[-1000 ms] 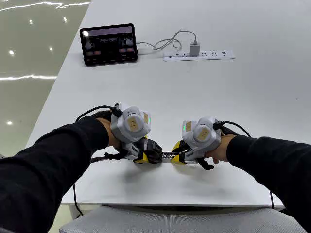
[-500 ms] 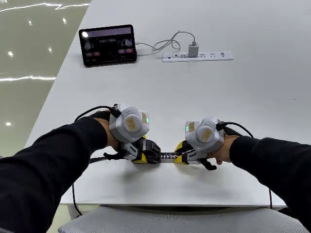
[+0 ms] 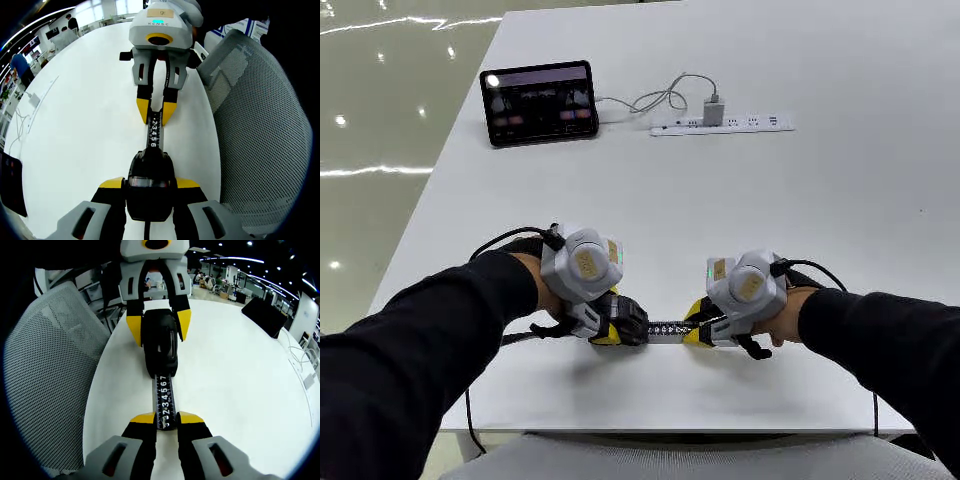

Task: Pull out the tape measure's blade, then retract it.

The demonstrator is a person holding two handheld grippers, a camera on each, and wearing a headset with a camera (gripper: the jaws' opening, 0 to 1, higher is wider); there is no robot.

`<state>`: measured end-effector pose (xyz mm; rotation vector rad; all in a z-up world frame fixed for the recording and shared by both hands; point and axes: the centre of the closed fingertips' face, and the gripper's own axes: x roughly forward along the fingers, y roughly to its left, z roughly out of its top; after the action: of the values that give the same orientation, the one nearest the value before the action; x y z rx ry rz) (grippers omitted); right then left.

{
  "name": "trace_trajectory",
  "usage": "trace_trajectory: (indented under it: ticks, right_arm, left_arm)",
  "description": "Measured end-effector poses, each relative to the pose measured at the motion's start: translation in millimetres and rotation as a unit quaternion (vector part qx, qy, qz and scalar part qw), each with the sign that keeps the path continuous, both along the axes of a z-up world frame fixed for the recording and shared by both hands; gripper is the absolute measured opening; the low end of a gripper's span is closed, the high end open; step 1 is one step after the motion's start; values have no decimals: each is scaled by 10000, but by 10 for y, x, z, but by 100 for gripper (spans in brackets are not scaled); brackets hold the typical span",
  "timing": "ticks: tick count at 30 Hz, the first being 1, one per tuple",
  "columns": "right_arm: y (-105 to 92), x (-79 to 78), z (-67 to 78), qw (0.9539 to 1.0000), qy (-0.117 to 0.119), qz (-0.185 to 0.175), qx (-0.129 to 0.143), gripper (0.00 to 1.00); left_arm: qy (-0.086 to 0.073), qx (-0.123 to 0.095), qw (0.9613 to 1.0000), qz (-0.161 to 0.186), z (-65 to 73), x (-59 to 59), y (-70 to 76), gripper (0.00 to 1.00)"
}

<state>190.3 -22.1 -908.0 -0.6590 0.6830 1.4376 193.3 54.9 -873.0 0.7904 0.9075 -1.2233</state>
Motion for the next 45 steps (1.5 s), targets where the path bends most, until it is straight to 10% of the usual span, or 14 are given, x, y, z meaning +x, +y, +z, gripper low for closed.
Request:
trace_trajectory:
  ticks: [45]
  right_arm:
    - [-193,25,21,10000,-18,-71,-35,11]
  left_arm:
    - [-12,6,10000,12,-7,-2,0,32]
